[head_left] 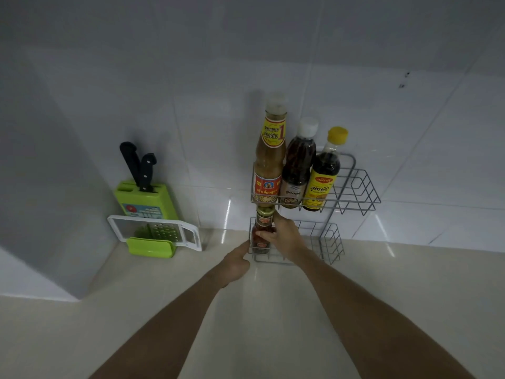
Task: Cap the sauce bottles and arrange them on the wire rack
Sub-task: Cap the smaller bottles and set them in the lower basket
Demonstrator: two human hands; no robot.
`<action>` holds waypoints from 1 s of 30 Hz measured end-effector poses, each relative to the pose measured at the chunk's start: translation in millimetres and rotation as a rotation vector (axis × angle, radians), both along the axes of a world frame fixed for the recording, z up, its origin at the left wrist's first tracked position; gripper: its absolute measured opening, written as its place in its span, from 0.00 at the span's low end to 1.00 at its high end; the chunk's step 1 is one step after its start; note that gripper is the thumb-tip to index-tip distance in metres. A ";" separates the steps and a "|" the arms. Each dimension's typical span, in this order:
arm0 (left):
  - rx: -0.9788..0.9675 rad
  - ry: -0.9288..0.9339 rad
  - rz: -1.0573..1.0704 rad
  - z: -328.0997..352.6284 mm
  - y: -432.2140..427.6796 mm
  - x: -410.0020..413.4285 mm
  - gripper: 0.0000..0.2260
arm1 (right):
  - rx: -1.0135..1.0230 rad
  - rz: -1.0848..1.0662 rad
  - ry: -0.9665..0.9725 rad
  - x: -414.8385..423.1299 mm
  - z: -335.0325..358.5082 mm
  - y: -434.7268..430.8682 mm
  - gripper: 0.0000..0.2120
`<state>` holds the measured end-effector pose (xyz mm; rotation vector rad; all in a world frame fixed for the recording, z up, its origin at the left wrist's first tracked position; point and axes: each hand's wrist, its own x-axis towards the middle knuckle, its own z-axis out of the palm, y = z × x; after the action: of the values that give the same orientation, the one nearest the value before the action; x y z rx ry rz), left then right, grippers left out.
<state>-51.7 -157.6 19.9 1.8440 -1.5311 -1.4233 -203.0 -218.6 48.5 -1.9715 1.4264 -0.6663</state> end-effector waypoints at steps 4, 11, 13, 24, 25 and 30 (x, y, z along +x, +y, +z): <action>-0.009 0.005 -0.024 -0.5 -0.2 -0.4 0.35 | 0.027 -0.012 -0.005 1.4 -4.4 -2.4 0.24; 0.025 0.019 -0.055 -0.5 0.5 1.2 0.36 | 0.136 -0.022 -0.047 4.2 -6.5 1.8 0.22; 0.030 -0.007 -0.047 -0.7 1.6 0.5 0.35 | 0.199 -0.043 -0.088 5.1 -5.9 3.0 0.21; -0.013 -0.075 0.037 -3.0 29.8 12.9 0.31 | 0.390 -0.094 -0.147 6.7 1.9 9.9 0.31; -0.020 -0.074 0.038 -2.3 31.5 13.2 0.30 | 0.378 -0.097 -0.145 6.5 1.5 11.6 0.31; -0.056 -0.071 0.035 1.9 36.3 11.4 0.29 | 0.362 -0.112 -0.148 2.9 -1.3 18.6 0.33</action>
<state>-40.4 -121.3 21.8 1.8971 -1.5476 -1.2992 -200.1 -200.0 47.2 -1.5418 1.4585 -0.5448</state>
